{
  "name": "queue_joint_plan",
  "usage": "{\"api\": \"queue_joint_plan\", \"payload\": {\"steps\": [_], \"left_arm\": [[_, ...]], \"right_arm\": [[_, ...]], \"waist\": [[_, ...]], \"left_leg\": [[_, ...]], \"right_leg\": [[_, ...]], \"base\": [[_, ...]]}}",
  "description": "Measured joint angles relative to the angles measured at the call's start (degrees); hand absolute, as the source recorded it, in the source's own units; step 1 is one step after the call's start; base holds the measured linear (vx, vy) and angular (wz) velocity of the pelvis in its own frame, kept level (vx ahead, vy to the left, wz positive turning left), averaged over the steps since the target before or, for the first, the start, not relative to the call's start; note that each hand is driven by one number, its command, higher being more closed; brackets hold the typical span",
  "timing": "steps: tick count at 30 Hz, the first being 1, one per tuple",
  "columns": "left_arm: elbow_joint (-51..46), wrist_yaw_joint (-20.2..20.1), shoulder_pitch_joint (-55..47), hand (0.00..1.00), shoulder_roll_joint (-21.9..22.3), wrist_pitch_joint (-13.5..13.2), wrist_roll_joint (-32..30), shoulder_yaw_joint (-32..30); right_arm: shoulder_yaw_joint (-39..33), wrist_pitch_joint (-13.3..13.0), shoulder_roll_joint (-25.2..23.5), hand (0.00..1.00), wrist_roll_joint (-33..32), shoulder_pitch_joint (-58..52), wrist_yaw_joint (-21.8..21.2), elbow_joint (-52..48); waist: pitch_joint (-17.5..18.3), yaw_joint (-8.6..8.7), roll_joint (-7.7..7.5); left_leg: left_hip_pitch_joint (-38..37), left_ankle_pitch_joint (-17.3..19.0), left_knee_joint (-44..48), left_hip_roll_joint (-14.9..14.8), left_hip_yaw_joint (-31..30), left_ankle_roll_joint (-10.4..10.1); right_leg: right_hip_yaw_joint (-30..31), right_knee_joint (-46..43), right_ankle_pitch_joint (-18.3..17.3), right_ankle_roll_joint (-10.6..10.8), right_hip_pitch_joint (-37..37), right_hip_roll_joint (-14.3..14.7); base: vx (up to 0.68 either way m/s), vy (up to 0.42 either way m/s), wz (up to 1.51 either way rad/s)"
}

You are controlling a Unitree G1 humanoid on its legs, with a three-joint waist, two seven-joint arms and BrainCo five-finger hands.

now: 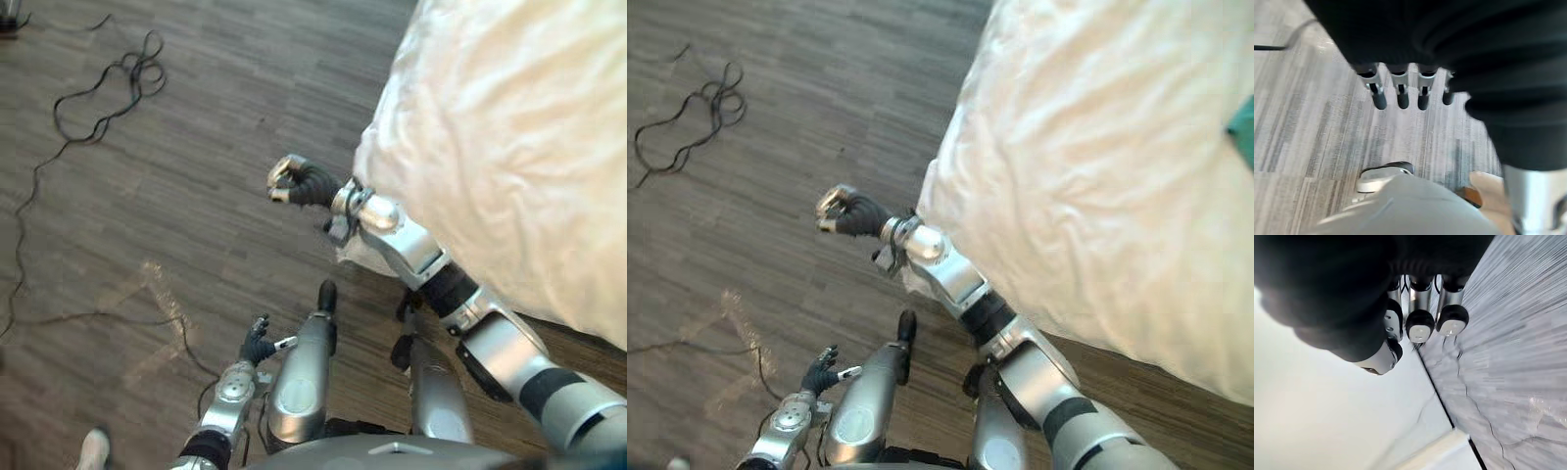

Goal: Tidy the bed and pick cloth on bed and put in laundry

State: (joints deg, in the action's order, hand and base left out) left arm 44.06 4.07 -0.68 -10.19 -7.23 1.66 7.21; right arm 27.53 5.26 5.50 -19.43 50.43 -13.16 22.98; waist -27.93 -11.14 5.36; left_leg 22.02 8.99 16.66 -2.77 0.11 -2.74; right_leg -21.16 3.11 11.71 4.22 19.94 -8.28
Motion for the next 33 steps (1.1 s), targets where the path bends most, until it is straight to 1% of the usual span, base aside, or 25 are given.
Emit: {"api": "queue_joint_plan", "payload": {"steps": [2,4,6,8,9,11,12,13,14,15,17,18,19,20,21,22,23,24,26,27,29,30,31,32,33], "left_arm": [[-0.06,0.03,0.09,0.00,0.29,-0.15,0.05,0.04],[0.03,0.03,1.60,0.00,0.49,-0.82,0.07,1.67],[-0.06,0.03,2.16,0.00,0.60,-1.44,0.07,1.95],[0.05,0.03,4.29,0.00,0.67,-2.08,0.14,3.75],[0.00,0.02,4.81,0.00,0.81,-2.11,0.18,4.07],[0.06,0.02,7.34,0.00,2.03,-2.01,1.26,5.03],[0.10,0.02,7.97,0.00,2.24,-1.91,1.55,5.25],[0.19,0.02,9.06,0.00,2.77,-1.51,1.73,5.41],[0.35,0.03,10.07,0.00,3.11,-0.74,1.76,5.34],[0.69,0.04,10.66,0.00,3.30,-0.41,1.75,5.27],[1.79,0.68,12.17,0.00,5.02,0.93,1.73,3.40],[1.79,1.15,12.31,0.00,5.42,1.15,1.74,3.20],[1.73,1.35,12.38,0.00,5.83,1.58,1.75,2.76],[1.78,1.47,12.69,0.00,6.10,1.96,2.12,2.20],[1.85,1.72,12.76,0.00,6.41,2.16,2.19,1.70],[1.73,2.89,12.77,0.00,7.09,2.40,2.19,0.98],[1.70,3.34,12.78,0.00,7.33,2.51,2.20,0.79],[1.69,3.77,12.80,0.00,7.64,2.70,2.22,0.43],[1.50,4.63,12.88,0.00,7.90,3.15,2.31,-0.84],[1.38,5.29,12.86,0.00,7.90,3.74,2.38,-1.41],[0.53,5.58,12.81,0.00,7.91,4.45,2.78,-1.54],[-0.80,5.85,12.78,0.00,8.05,4.78,3.55,-1.55],[-1.86,5.93,12.70,0.00,8.06,5.15,3.64,-1.56],[-3.31,6.17,12.40,0.00,8.01,5.84,3.98,-1.55],[-4.09,6.30,12.25,0.00,7.99,6.16,3.98,-1.54]], "right_arm": [[-1.15,-0.15,0.26,1.00,-0.03,0.35,1.19,1.30],[-2.84,-0.39,2.17,1.00,-0.09,1.31,3.22,4.16],[-3.62,-0.66,2.48,1.00,-0.09,1.73,4.43,6.12],[-6.30,-0.77,2.57,1.00,-0.15,2.41,6.58,10.84],[-7.01,-0.78,2.65,1.00,-0.15,2.80,7.06,12.42],[-9.40,-0.66,4.12,1.00,-0.04,4.36,9.30,19.17],[-10.07,-0.62,4.46,1.00,-0.03,4.75,9.99,21.47],[-11.54,0.03,4.96,1.00,-0.28,5.43,11.79,25.85],[-12.30,0.63,6.20,1.00,-0.88,5.22,13.68,29.74],[-12.59,0.84,6.47,1.00,-1.57,4.73,14.43,31.19],[-13.82,-0.60,4.96,1.00,-6.72,2.88,15.88,32.33],[-14.02,-1.16,4.81,1.00,-7.73,1.97,15.60,32.65],[-14.11,-2.30,3.81,1.00,-8.98,-0.04,15.48,32.59],[-14.36,-3.65,2.39,1.00,-9.57,-2.51,14.56,32.62],[-14.54,-4.33,1.69,1.00,-9.57,-4.01,13.85,32.62],[-16.57,-5.77,0.43,1.00,-9.92,-7.41,13.67,33.67],[-18.17,-6.43,0.38,1.00,-10.58,-8.99,13.67,34.54],[-21.31,-7.40,1.34,1.00,-11.37,-12.16,13.96,36.43],[-24.65,-10.46,4.70,1.00,-13.60,-18.15,13.60,36.83],[-25.49,-12.98,6.96,1.00,-15.72,-21.43,13.12,36.35],[-26.51,-14.81,7.78,1.00,-18.07,-23.80,12.14,35.02],[-27.16,-16.61,8.01,1.00,-20.68,-26.89,10.75,32.92],[-27.33,-17.51,7.85,1.00,-22.22,-28.48,9.76,31.36],[-27.86,-18.32,7.30,1.00,-23.60,-30.27,8.40,29.43],[-28.21,-18.65,6.92,1.00,-24.44,-31.15,7.90,28.55]], "waist": [[-0.28,-0.32,0.57],[-0.80,-1.09,1.87],[-0.93,-1.45,2.24],[-1.31,-2.20,3.35],[-1.38,-2.30,3.70],[-1.37,-3.17,4.95],[-1.34,-3.62,5.02],[-1.31,-3.99,5.07],[-1.31,-4.01,5.06],[-1.31,-4.03,5.06],[-1.31,-3.59,5.06],[-1.31,-3.48,5.06],[-1.32,-2.95,5.06],[-1.34,-2.03,5.02],[-1.34,-1.48,5.01],[-1.35,-0.22,5.00],[-1.39,0.39,4.93],[-1.57,1.54,4.63],[-2.17,3.11,3.60],[-2.52,4.89,2.92],[-2.52,5.83,2.43],[-2.45,6.17,2.00],[-2.45,6.49,1.95],[-2.48,7.39,1.85],[-2.46,7.60,1.76]], "left_leg": [[1.21,-0.12,0.57,0.33,-0.26,0.14],[2.98,-1.06,0.60,1.16,-0.56,0.41],[4.35,-1.58,0.50,1.67,-0.58,0.57],[6.42,-2.30,0.57,2.03,-0.65,0.86],[6.95,-2.50,0.61,2.13,-0.69,0.88],[9.26,-2.65,1.25,2.41,-0.84,0.95],[9.91,-2.66,1.63,2.47,-0.74,0.95],[11.08,-2.71,2.02,2.57,-0.70,1.04],[12.22,-2.79,2.52,2.61,-0.69,1.16],[12.64,-2.81,2.71,2.62,-0.64,1.19],[13.27,-2.84,3.24,2.73,0.29,1.29],[13.26,-2.83,3.32,2.75,0.74,1.31],[13.33,-2.75,3.43,2.89,1.52,1.44],[13.57,-2.58,3.51,2.94,2.26,1.71],[13.74,-2.43,3.62,2.94,2.53,1.91],[14.03,-2.26,3.75,3.03,2.83,2.12],[14.12,-2.17,3.82,3.04,3.01,2.25],[14.08,-1.89,3.92,3.02,3.58,2.47],[13.62,-1.13,4.22,2.75,5.50,2.56],[12.76,-0.59,4.47,2.48,6.68,2.58],[11.80,-0.07,4.53,2.03,7.83,2.46],[10.55,0.42,4.59,1.39,8.85,2.28],[9.46,0.78,4.59,0.83,9.17,2.10],[7.84,1.10,4.38,0.28,9.54,1.80],[6.95,1.38,4.37,-0.08,9.72,1.69]], "right_leg": [[-0.01,-0.43,0.00,0.00,1.01,-0.36],[-0.05,-1.90,-0.08,-0.06,3.26,-1.50],[-0.04,-2.77,-0.17,-0.17,5.03,-2.14],[-0.08,-5.41,-1.23,-0.64,8.01,-3.33],[-0.14,-6.16,-1.53,-0.67,8.72,-3.69],[-0.20,-8.65,-2.23,-1.49,11.63,-4.42],[-0.15,-9.26,-2.37,-1.58,12.41,-4.64],[-0.03,-10.29,-2.57,-1.86,13.86,-4.93],[-0.01,-11.01,-2.63,-1.96,14.98,-5.14],[0.04,-11.35,-2.63,-1.96,15.45,-5.23],[0.89,-12.19,-2.63,-1.96,16.52,-5.57],[1.34,-12.19,-2.62,-1.96,16.68,-5.61],[2.01,-12.16,-2.61,-1.96,17.05,-5.75],[2.75,-12.11,-2.52,-1.98,17.47,-5.82],[3.00,-12.04,-2.45,-1.98,17.64,-5.84],[3.23,-11.55,-2.12,-1.88,17.78,-5.89],[3.34,-11.28,-1.99,-1.80,17.78,-5.86],[3.82,-11.05,-1.85,-1.59,17.89,-5.81],[5.89,-11.12,-1.72,-1.43,18.48,-5.51],[6.85,-11.29,-1.62,-1.29,18.54,-5.31],[8.16,-11.60,-1.33,-0.86,18.48,-4.74],[8.98,-11.68,-1.35,-0.86,17.98,-4.32],[9.30,-11.64,-1.43,-0.90,17.23,-3.77],[9.30,-11.67,-1.92,-0.94,15.78,-3.22],[9.42,-11.69,-2.16,-1.18,15.13,-2.79]], "base": [[0.01,0.064,0.13],[0.00,0.069,0.14],[-0.02,0.049,0.11],[-0.04,0.023,0.15],[-0.07,0.011,0.20],[-0.09,0.010,0.16],[-0.10,0.010,0.06],[-0.10,0.004,0.05],[-0.10,0.002,0.07],[-0.09,0.000,0.06],[-0.07,0.001,-0.07],[-0.05,0.007,-0.18],[-0.03,0.016,-0.20],[-0.03,0.025,-0.20],[-0.02,0.025,-0.16],[0.00,0.021,-0.10],[0.03,0.027,-0.13],[0.04,0.026,-0.26],[0.09,0.020,-0.45],[0.12,0.009,-0.48],[0.11,-0.005,-0.48],[0.13,-0.033,-0.52],[0.16,-0.049,-0.48],[0.13,-0.050,-0.30],[0.11,-0.048,-0.31]]}}
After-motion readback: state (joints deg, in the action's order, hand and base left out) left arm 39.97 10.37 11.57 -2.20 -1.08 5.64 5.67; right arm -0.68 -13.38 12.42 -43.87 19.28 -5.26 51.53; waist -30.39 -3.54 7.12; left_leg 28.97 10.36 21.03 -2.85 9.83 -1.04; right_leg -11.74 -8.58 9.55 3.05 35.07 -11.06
